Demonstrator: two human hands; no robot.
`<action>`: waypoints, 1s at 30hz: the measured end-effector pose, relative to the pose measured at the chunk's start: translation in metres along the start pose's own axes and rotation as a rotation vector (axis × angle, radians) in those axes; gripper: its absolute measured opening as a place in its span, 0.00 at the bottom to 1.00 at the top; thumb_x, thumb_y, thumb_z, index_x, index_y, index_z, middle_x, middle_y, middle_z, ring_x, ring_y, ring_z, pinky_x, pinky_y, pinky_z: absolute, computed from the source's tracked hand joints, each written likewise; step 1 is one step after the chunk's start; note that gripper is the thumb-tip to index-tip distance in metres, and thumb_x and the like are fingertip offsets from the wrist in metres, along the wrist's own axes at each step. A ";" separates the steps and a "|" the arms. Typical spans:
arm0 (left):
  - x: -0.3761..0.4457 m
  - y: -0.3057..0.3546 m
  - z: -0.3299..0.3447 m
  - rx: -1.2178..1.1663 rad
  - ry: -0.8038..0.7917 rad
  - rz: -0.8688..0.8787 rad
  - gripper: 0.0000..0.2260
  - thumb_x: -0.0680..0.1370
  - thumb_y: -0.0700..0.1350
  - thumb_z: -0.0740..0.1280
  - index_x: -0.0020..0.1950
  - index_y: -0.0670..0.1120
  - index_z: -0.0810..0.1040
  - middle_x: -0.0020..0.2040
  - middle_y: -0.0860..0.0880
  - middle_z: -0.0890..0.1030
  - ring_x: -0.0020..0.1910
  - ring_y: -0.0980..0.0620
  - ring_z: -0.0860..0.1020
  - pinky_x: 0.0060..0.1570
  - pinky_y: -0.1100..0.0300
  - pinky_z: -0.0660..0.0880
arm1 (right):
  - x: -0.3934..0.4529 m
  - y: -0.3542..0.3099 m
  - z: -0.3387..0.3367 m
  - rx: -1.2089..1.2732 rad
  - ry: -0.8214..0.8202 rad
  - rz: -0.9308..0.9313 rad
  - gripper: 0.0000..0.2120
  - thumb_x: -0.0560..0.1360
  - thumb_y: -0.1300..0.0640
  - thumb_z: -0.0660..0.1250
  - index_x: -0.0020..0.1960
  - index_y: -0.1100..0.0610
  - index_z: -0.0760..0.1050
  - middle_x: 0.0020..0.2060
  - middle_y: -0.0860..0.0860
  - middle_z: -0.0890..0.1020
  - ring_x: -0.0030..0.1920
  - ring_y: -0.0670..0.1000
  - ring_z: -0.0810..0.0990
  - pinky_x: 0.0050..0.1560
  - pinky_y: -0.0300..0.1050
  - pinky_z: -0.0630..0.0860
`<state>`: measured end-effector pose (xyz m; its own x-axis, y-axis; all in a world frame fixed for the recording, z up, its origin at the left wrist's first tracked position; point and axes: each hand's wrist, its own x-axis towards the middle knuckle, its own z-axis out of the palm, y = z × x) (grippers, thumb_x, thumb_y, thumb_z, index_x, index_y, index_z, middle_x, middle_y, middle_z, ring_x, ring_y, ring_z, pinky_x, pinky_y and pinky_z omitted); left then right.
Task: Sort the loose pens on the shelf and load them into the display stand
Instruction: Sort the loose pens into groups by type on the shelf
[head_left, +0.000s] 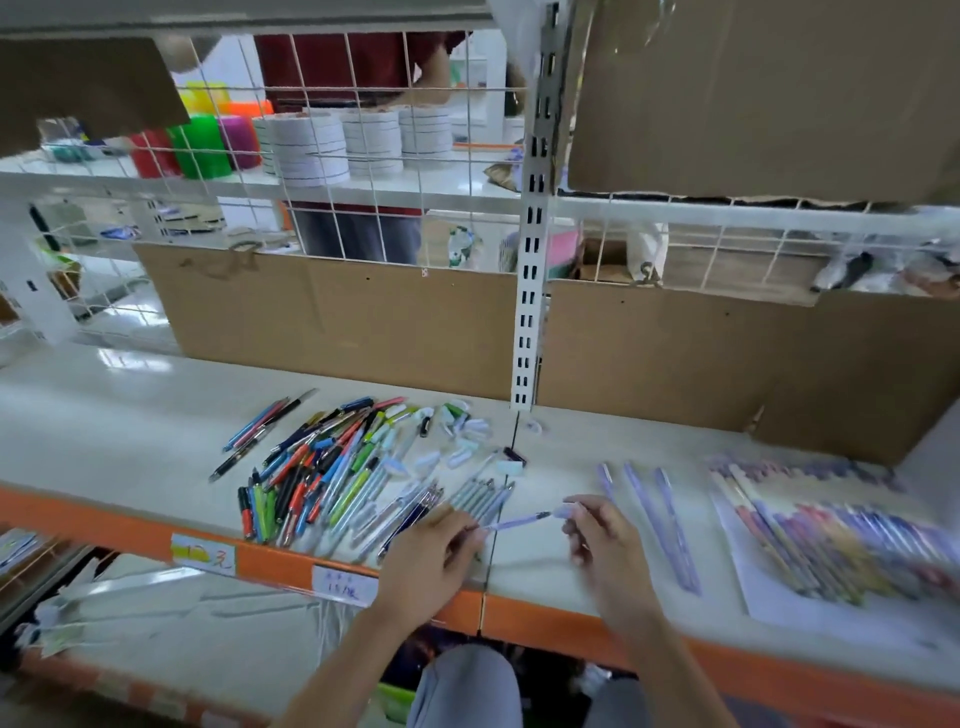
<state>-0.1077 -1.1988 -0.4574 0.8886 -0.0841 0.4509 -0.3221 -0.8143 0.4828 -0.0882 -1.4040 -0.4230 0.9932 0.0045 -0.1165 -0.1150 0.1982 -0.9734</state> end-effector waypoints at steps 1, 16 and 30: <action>0.000 0.000 0.000 -0.006 -0.004 -0.001 0.13 0.77 0.59 0.56 0.43 0.53 0.74 0.37 0.57 0.74 0.29 0.58 0.73 0.28 0.62 0.69 | 0.000 0.001 0.000 -0.019 0.003 -0.013 0.07 0.79 0.66 0.58 0.48 0.61 0.75 0.33 0.54 0.74 0.29 0.47 0.68 0.27 0.35 0.65; -0.001 -0.001 0.000 -0.055 -0.054 0.006 0.11 0.77 0.57 0.58 0.42 0.53 0.74 0.38 0.58 0.75 0.30 0.58 0.72 0.29 0.71 0.63 | -0.003 0.000 0.002 -0.300 -0.135 -0.021 0.06 0.78 0.62 0.62 0.50 0.58 0.78 0.32 0.52 0.75 0.30 0.45 0.72 0.33 0.36 0.71; 0.011 0.003 -0.004 -0.168 0.017 -0.065 0.18 0.76 0.59 0.58 0.41 0.46 0.76 0.33 0.58 0.72 0.30 0.57 0.70 0.30 0.66 0.63 | 0.007 -0.015 0.030 -0.292 -0.038 0.139 0.16 0.78 0.51 0.64 0.37 0.60 0.74 0.27 0.51 0.74 0.25 0.47 0.68 0.26 0.37 0.64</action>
<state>-0.1003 -1.1996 -0.4481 0.9040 -0.0236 0.4269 -0.3158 -0.7101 0.6293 -0.0792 -1.3775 -0.4036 0.9668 0.0500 -0.2505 -0.2450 -0.0964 -0.9647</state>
